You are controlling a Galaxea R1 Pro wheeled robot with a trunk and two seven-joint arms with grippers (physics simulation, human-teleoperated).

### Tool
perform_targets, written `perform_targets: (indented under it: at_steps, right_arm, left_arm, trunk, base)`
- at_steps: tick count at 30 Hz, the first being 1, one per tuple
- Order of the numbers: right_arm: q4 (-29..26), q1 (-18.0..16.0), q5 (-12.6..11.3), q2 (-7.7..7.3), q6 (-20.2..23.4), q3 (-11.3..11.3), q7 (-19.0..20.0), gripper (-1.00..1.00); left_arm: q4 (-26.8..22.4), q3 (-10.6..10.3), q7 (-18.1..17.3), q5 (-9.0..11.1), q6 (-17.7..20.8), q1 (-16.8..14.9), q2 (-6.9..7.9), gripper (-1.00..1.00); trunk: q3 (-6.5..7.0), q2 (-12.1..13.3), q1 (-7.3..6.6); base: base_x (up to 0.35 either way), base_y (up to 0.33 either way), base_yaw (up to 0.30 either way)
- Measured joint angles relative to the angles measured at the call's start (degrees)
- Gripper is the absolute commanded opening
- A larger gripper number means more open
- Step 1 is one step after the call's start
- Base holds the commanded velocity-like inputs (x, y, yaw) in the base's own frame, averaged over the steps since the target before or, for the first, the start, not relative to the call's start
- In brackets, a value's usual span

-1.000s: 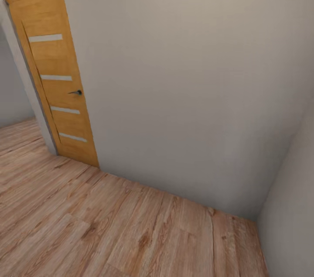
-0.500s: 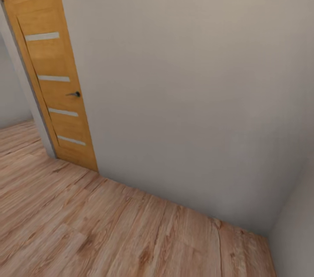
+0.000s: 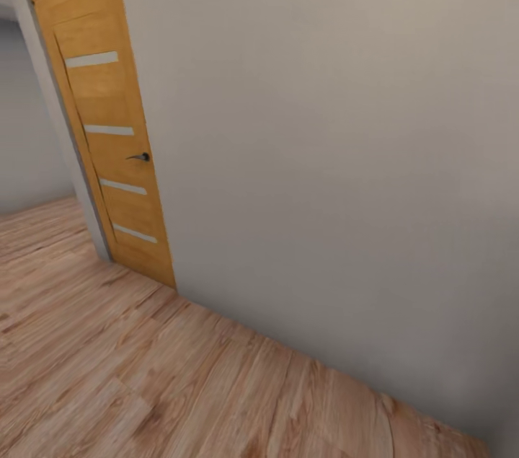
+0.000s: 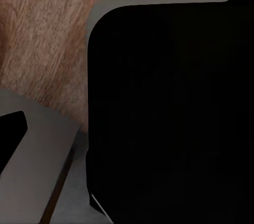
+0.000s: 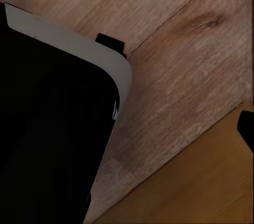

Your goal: Move the two storage containers from the living room to the garage. In the garage, place one container on the floor and stack the other container on top of it (either order is fine).

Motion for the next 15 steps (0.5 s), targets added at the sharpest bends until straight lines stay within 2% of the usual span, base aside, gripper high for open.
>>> perform_targets:
  at_steps: [15]
  right_arm:
    - [0.00,0.00,0.00,0.00,-0.02,0.00,0.00,1.00]
  left_arm:
    - [0.00,0.00,0.00,0.08,0.00,0.00,0.00,1.00]
  trunk:
    - [0.00,0.00,0.03]
  base:
    - [0.018,0.000,0.269]
